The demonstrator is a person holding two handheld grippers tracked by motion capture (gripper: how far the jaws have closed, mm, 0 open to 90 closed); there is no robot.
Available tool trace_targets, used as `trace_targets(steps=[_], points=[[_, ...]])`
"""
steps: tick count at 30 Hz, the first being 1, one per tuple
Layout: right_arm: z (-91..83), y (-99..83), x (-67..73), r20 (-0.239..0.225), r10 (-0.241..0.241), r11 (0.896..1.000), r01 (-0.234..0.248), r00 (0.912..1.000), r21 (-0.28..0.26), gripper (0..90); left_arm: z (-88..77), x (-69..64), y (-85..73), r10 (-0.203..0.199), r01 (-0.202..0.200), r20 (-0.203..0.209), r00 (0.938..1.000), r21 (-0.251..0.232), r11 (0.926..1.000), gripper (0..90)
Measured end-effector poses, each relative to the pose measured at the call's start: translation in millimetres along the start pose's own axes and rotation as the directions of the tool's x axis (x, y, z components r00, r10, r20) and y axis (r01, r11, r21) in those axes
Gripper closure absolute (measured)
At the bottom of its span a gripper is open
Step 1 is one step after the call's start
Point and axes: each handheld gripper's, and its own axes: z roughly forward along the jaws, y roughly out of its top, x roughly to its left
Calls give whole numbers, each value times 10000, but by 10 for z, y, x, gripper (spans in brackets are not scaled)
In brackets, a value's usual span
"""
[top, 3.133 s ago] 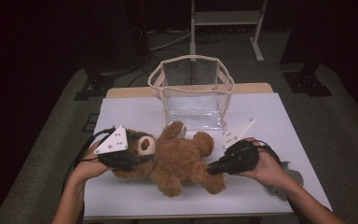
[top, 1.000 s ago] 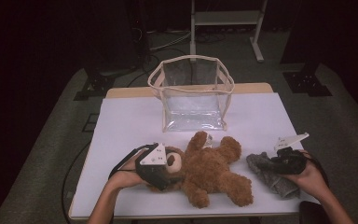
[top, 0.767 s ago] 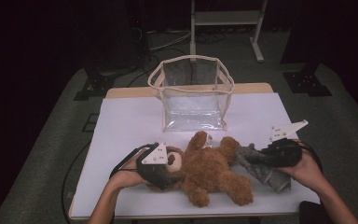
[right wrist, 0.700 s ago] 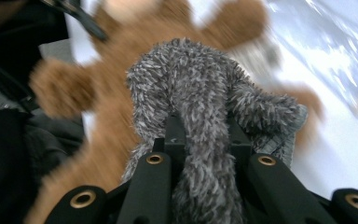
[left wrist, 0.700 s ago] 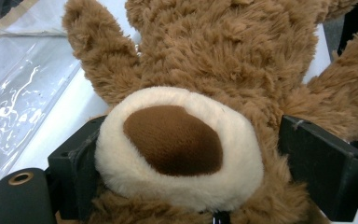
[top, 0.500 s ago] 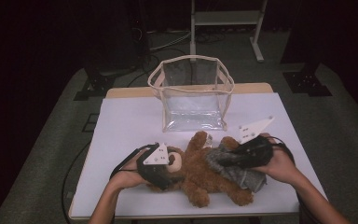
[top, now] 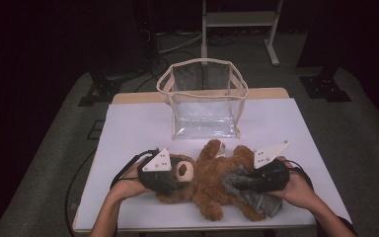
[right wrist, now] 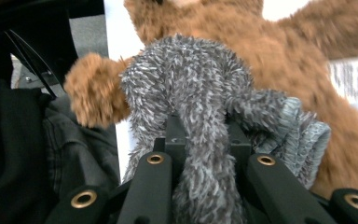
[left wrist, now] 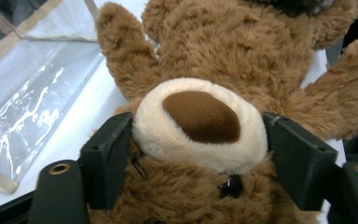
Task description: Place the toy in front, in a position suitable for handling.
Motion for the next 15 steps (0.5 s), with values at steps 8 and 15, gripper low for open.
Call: trace_targets(steps=[8,15], points=[[-105,171,29,463,-437,9990,443,9980,-112,765,31,-11,-12,-46,46,163,9999,-7,10000,323],[161,612,47,221,-1357,9907,1356,9905,83,765,41,-35,1,92,-93,150,9998,42,9999,324]])
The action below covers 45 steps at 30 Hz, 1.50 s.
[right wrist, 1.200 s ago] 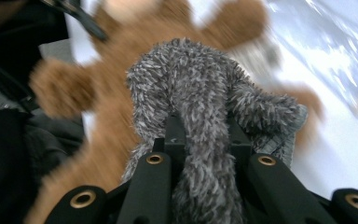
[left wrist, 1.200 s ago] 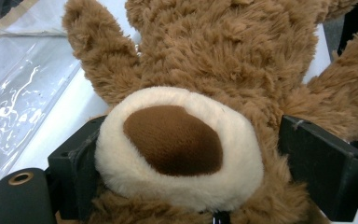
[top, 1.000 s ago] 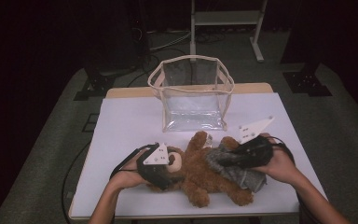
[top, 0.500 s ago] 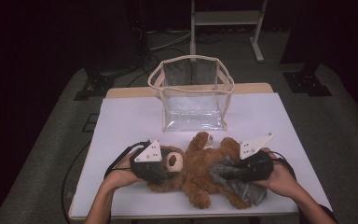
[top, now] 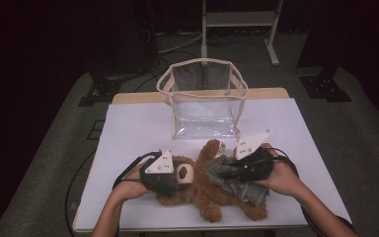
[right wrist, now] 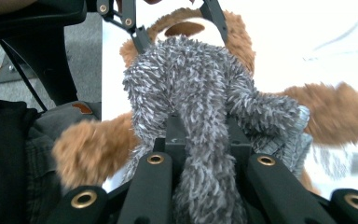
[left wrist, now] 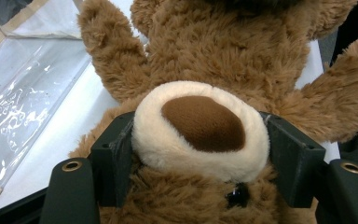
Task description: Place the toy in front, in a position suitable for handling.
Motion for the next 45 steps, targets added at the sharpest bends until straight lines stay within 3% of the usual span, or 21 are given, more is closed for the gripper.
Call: trace_targets(steps=[5,17,24,31,36,42,45], points=[[145,-18,-48,-142,41,9999,-40,9999,96,765,-1,10,-12,-67,67,0,10000,-15,10000,327],[-71,-408,21,-29,663,9977,-664,9978,-153,764,0,13,-14,-97,97,36,9999,-70,9999,329],[-208,-560,13,80,1256,9920,-1255,9921,-94,763,4,12,-13,-131,131,4,9999,-61,9999,329],[-203,-269,-21,73,699,9975,-698,9975,-146,763,1,-7,-4,-77,77,-27,10000,13,10000,331],[4,15,-101,-227,278,9996,-276,9994,69,763,0,-22,6,46,-46,-42,10000,67,10000,333],[311,199,-239,-584,390,9985,-366,9975,416,763,-1,-34,3,118,-118,-31,9999,96,9999,333],[391,230,-302,-550,484,9978,-457,9973,487,759,6,-38,1,161,-161,42,9999,38,9999,333]])
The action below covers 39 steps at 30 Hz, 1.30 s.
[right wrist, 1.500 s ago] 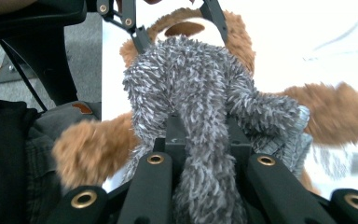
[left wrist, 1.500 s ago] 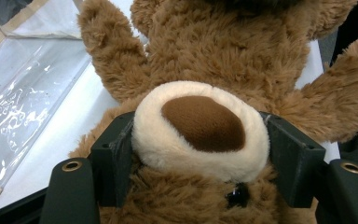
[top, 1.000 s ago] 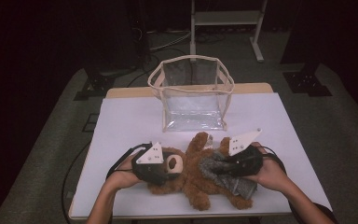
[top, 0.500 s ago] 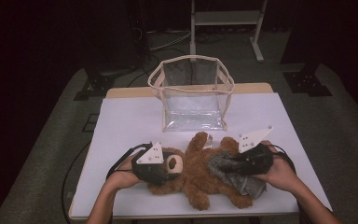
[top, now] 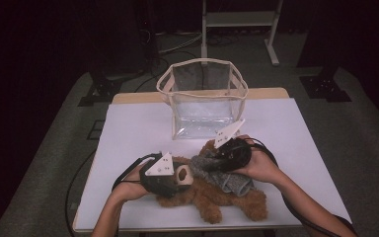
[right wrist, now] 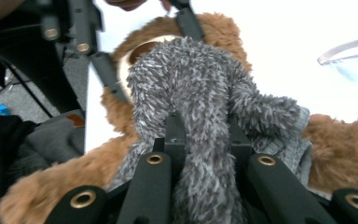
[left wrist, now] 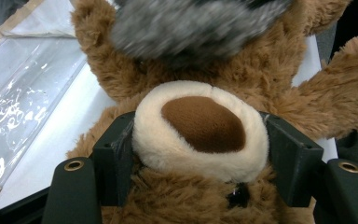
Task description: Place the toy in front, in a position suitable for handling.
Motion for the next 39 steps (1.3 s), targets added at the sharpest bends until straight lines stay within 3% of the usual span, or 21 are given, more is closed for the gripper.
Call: trace_targets(steps=[6,15,19,25,34,39], points=[[-3,-20,-30,33,141,9999,-141,9999,65,760,0,-5,-7,31,-31,49,10000,-35,10000,333],[-331,-265,-83,664,531,9985,-536,9964,59,760,4,-6,-2,122,-122,72,9999,-19,9999,332],[-405,-344,-101,657,786,9969,-786,9947,-23,760,10,-10,4,181,-181,109,9998,2,9998,332],[-310,-248,-90,527,557,9984,-561,9971,60,759,17,-13,2,154,-155,211,9997,34,9999,328],[-20,-36,-78,-50,176,9996,-175,9998,200,759,14,-17,-4,226,-228,230,9995,68,9997,327],[-39,-53,-100,-82,349,9993,-348,9994,126,759,8,-13,-5,183,-185,235,9996,72,9998,327]])
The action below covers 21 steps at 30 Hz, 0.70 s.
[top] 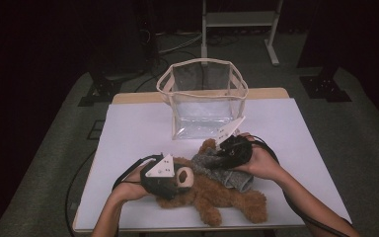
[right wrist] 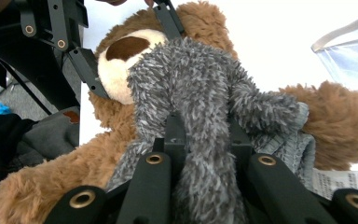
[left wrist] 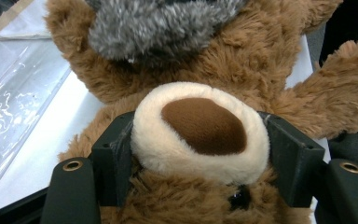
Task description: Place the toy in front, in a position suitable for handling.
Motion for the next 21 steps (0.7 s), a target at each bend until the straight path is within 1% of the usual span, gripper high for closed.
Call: trace_targets(steps=[2,5,9,11,13,15,16,18,21], points=[[-38,-42,-17,41,35,9999,-35,10000,-119,759,-2,0,0,8,-8,9,10000,4,10000,327],[-119,-126,-35,118,277,9992,-274,9995,-291,759,-4,3,-6,-1,1,6,10000,-19,10000,327],[-260,-261,-70,357,496,9980,-482,9981,-402,758,-7,5,-6,13,-13,26,10000,-2,10000,326],[-330,-330,-81,483,757,9963,-736,9960,-455,759,-6,7,-5,3,-3,17,10000,-3,10000,326],[-379,-385,-74,512,923,9945,-895,9944,-549,759,0,11,-5,-68,68,6,10000,-40,10000,325],[-405,-405,-23,550,876,9945,-841,9946,-624,759,2,20,-1,-171,171,-49,9998,-5,9999,325],[-411,-401,16,513,775,9951,-741,9957,-659,759,5,24,0,-213,213,-66,9998,-4,9998,324],[-413,-373,99,370,544,9961,-517,9978,-710,759,14,32,7,-345,344,-204,9992,-26,9994,324],[-366,-299,218,152,171,9976,-161,9997,-672,758,31,58,20,-576,574,-451,9973,-63,9983,318]])
